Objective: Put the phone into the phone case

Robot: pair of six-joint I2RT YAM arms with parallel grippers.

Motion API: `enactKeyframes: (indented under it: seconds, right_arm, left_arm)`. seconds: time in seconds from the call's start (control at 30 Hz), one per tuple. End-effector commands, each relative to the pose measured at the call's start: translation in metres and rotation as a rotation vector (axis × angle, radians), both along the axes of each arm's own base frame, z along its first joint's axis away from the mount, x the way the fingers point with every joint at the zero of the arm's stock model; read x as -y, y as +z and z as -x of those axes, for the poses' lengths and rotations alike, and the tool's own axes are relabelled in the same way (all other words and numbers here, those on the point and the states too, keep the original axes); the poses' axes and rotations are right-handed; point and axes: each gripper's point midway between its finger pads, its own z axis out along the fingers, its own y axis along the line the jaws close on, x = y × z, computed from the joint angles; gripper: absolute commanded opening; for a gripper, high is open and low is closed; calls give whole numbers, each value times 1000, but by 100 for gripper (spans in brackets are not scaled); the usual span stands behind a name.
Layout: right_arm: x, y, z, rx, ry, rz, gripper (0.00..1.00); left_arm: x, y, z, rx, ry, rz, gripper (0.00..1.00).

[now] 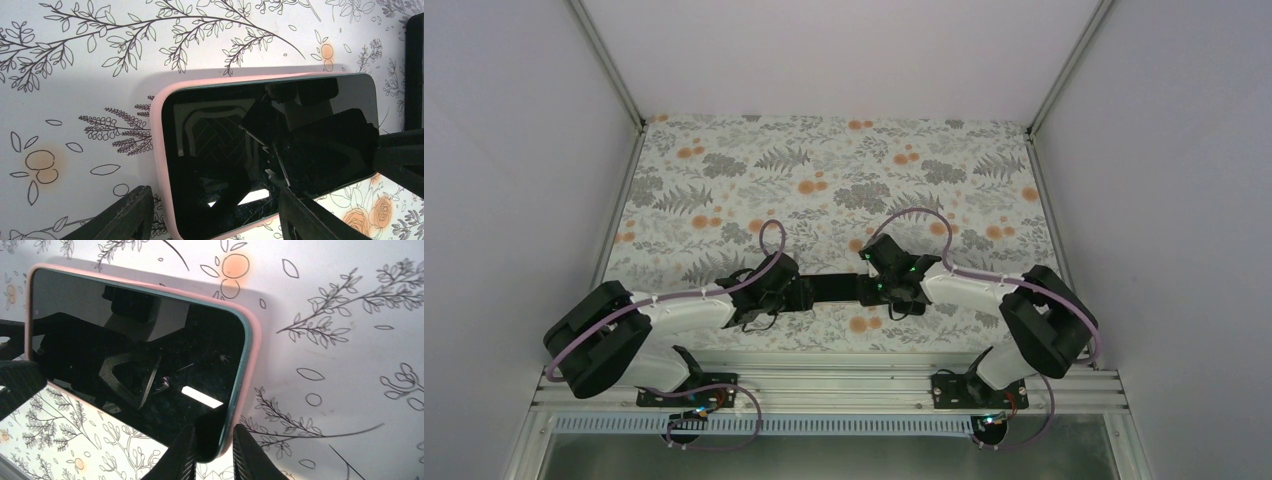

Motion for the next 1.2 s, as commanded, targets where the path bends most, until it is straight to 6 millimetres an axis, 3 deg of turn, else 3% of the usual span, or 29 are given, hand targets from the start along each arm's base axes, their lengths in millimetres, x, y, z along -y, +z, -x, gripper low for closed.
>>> enactKeyframes:
  seconds: [0.0,0.67,0.93,1.17]
  right_arm:
    - [2,-14,6,-29,15,22,16]
    - [34,-51,21,-93,21,223,13]
    - [47,-65,18,-96,-8,326,17]
    - [43,-57,13,-72,-3,312,23]
  left_arm:
    - [-17,-19,14,-65,-5,-94,64]
    - [-19,-23,15,-73,-5,-116,64]
    - [-22,-24,13,-66,8,-126,64]
    - [-30,-15,10,-42,52,-138,67]
